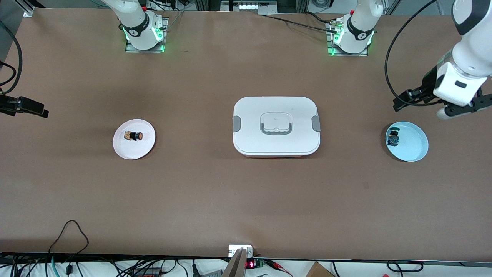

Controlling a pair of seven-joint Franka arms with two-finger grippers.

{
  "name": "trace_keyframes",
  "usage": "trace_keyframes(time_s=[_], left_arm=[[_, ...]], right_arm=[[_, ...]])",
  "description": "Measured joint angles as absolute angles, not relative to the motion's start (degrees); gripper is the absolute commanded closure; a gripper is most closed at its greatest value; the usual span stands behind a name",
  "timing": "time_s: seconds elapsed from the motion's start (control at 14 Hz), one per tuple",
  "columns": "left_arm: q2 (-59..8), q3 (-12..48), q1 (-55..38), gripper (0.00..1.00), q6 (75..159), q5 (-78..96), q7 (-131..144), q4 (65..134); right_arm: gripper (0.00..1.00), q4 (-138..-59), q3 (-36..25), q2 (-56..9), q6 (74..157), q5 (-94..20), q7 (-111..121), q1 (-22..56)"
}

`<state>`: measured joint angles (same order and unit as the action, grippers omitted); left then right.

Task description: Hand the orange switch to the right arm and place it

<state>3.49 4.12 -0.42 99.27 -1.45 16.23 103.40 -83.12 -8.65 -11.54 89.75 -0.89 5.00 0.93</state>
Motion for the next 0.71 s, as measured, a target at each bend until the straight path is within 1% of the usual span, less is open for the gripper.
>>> trace_keyframes(time_s=[0.21,0.36,0.5,0.71], left_arm=[[4.0,2.6,-0.4,0.0,99.6,-1.7,10.5,104.2],[3.4,2.2,-0.4,0.0,99.2,-1.7,9.5,103.5],[1.8,2.2,-0.4,0.0,96.8,-1.7,7.9,100.6],[-0.4,2.3,-0.4,0.0,95.6,-1.7,3.8,96.8]], right_arm=[[0.0,-83.8,-7.5,-11.5,88.9,-0.9,2.2,1.0],[0.0,-85.9,-7.4,-11.1,90.1,-0.9,1.8,1.0],[0.0,-89.5,-7.4,-10.0,93.3,-0.9,1.8,1.0],[0.0,-94.5,-7.4,-7.8,96.7,-0.9,1.8,1.0]])
